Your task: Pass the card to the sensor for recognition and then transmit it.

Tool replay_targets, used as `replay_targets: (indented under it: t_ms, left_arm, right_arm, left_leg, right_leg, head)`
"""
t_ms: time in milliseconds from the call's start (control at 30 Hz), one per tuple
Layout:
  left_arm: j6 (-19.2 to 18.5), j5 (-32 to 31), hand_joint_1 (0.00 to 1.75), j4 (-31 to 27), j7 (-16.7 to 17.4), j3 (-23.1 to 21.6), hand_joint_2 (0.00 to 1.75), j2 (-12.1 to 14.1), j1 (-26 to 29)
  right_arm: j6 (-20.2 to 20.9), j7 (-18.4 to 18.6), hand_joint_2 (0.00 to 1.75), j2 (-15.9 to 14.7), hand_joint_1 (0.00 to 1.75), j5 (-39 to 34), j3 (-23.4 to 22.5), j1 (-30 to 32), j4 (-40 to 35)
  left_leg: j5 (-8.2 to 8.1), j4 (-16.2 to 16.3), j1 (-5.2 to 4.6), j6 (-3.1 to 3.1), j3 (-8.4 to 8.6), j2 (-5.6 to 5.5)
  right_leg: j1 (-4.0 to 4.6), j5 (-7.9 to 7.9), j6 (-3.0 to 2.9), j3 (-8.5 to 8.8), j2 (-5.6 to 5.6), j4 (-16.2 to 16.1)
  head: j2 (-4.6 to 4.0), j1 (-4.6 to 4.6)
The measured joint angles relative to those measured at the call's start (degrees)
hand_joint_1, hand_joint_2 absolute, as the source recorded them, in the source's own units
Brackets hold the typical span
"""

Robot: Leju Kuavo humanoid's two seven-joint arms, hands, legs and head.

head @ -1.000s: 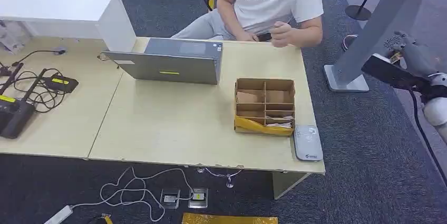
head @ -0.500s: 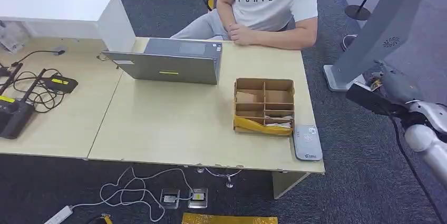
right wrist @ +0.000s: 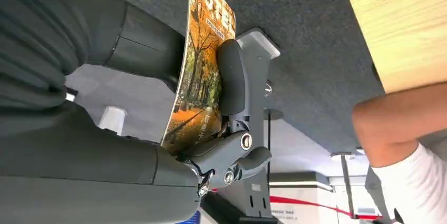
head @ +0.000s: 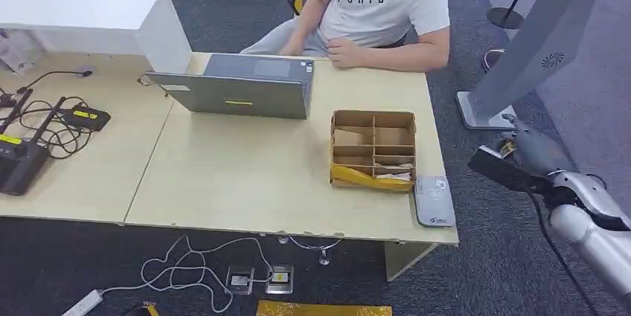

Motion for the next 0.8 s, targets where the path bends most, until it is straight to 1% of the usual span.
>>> replay_targets:
  t_ms: [200, 467, 667, 800]
  left_arm:
    - [0.2, 0.0, 0.00, 0.0, 0.0, 0.0, 0.00, 0.0, 0.0]
    - [0.7, -0.5, 0.00, 0.0, 0.0, 0.0, 0.00, -0.1, 0.0]
    - [0.7, -0.6, 0.00, 0.0, 0.0, 0.0, 0.00, -0.1, 0.0]
    - [0.8, -0.6, 0.00, 0.0, 0.0, 0.0, 0.00, -0.1, 0.0]
  right_arm:
    - [0.0, 0.0, 1.75, 0.5, 1.75, -0.1, -0.1, 0.6, -0.8]
    - [-1.2, -0.2, 1.75, 1.7, 1.75, -1.6, 0.4, 4.4, -1.8]
    - [-2.8, -0.3, 1.75, 2.8, 1.75, -3.4, 1.6, 4.9, -1.9]
    - [-3.3, -1.3, 1.75, 3.9, 1.75, -3.6, 2.8, 5.2, -1.9]
  left_leg:
    - [0.00, 0.0, 0.01, 0.00, 0.00, 0.00]
    - [-0.01, 0.0, 0.00, 0.00, -0.02, -0.01]
    - [0.00, 0.0, 0.00, 0.00, 0.00, 0.02]
    - [0.00, 0.0, 0.01, -0.01, -0.01, 0.02]
  right_leg:
    - [0.00, 0.00, 0.00, 0.00, 0.01, 0.0]
    - [0.00, -0.02, -0.02, -0.01, 0.00, 0.0]
    - [0.00, -0.02, -0.02, -0.01, 0.05, 0.0]
    - [0.01, -0.02, -0.03, -0.01, 0.05, 0.0]
  head:
    - [0.00, 0.04]
    - [0.00, 0.02]
    - [0.00, 0.02]
    - [0.00, 0.02]
